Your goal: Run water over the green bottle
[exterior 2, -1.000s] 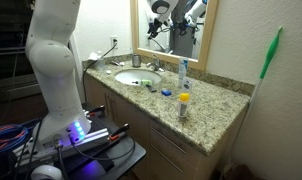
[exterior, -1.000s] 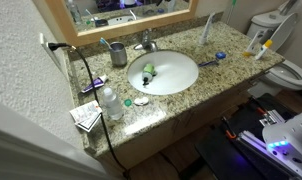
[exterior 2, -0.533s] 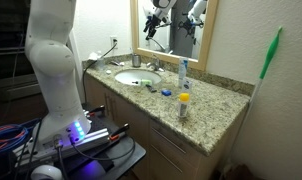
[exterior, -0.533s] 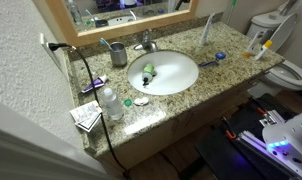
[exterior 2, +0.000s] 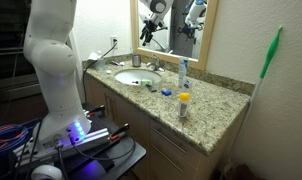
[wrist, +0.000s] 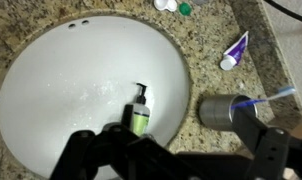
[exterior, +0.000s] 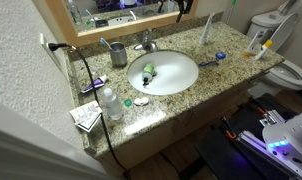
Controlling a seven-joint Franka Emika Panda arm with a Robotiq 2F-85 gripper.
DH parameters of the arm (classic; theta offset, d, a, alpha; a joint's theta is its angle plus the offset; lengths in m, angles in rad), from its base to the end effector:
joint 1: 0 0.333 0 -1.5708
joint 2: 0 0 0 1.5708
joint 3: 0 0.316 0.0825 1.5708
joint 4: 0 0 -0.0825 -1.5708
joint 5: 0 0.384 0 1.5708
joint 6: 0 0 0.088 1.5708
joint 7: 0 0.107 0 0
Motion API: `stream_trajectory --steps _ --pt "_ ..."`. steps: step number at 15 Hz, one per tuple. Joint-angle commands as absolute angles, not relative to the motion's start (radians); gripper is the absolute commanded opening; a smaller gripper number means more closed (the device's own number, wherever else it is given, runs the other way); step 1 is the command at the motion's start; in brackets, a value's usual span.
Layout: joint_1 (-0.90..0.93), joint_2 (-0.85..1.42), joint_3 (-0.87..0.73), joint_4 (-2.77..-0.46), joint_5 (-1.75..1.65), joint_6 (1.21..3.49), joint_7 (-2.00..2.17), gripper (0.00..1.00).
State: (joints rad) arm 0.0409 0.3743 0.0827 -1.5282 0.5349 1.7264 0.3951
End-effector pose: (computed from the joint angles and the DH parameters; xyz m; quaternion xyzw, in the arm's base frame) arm 0.6445 0.1203 0.4434 -0.9390 0.1939 0.1512 0.2405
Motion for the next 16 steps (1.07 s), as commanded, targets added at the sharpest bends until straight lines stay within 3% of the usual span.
stream_trajectory --steps 1,16 --pt "0.115 0.356 0.093 -1.640 0.472 1.751 0.424 1.00" --pt "0.262 0.509 0.084 -1.703 0.225 1.893 0.748 1.00"
